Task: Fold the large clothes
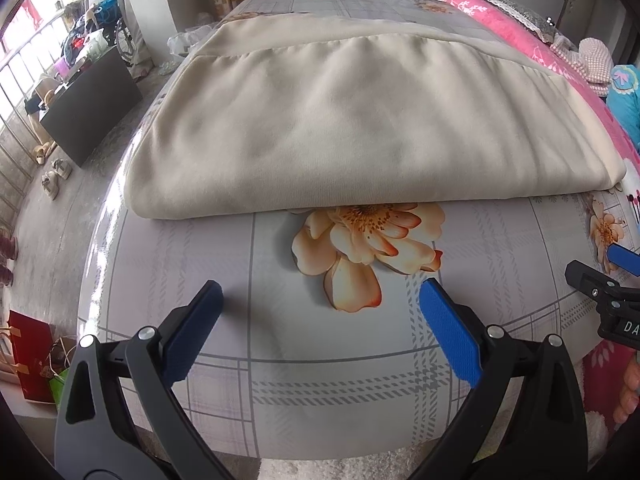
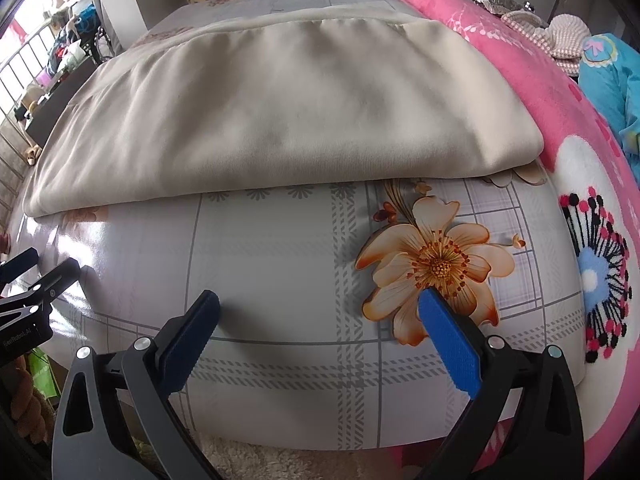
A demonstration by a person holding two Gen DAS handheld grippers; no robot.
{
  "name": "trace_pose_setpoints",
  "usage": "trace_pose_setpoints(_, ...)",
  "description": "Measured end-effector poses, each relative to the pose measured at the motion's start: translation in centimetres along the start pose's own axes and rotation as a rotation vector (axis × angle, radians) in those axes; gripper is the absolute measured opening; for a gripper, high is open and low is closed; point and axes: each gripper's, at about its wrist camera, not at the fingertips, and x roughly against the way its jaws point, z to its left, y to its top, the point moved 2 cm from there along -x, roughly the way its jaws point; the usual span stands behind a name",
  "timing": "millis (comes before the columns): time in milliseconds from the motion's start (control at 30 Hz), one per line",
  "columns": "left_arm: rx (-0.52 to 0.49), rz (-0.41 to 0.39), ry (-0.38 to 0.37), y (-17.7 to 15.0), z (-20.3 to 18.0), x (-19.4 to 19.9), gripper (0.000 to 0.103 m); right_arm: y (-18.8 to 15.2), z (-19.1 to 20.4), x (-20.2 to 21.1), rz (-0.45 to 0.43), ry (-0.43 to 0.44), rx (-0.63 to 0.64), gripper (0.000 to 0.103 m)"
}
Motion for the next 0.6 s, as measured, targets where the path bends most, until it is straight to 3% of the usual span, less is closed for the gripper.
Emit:
trace_pose_setpoints(100, -0.003, -0.048, 0.015, 0.2, 0.1, 1.5, 0.095, -0.2, 0.1, 0.3, 0.013, 0.016, -0.007, 0.097)
trace_pose_setpoints(367, 0.028, -0.129, 0.017, 1.7, 0.5, 5.4, 0.095, 0.2, 0.5, 3.8, -0.076, 0.032, -0.021, 0.097)
trace_pose_setpoints(600, 0.063, -0.122, 0.024, 2.8, 0.3, 6.9, 0.095, 0.5, 0.8, 6.7, -0.131, 0.042, -0.056, 0.097)
